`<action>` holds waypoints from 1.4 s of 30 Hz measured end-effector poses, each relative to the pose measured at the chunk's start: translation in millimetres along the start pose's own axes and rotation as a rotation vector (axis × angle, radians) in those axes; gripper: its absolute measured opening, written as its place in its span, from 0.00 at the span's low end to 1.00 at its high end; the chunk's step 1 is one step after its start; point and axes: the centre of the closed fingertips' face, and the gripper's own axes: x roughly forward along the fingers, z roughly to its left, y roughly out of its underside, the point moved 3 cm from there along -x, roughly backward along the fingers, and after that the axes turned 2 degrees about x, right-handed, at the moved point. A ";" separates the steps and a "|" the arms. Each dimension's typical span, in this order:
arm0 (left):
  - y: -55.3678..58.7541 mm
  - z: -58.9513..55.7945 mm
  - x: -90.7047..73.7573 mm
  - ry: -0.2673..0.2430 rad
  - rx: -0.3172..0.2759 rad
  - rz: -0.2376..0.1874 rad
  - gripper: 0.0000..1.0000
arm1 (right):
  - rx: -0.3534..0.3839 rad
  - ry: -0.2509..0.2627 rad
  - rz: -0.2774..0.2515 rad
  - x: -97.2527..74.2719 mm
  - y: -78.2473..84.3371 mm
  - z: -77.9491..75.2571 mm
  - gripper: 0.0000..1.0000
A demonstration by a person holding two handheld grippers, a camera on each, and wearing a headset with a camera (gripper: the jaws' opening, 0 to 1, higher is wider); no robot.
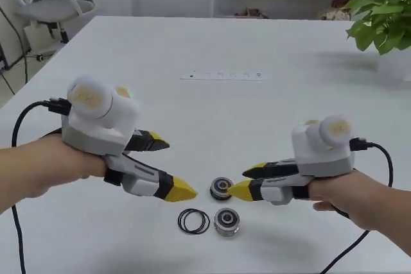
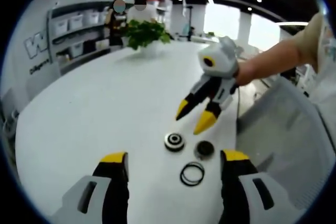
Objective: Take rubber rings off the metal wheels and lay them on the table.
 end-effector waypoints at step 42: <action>8.7 3.3 77.3 0.063 0.033 0.068 0.45 | -0.067 -0.008 0.039 24.6 22.3 -9.7 0.24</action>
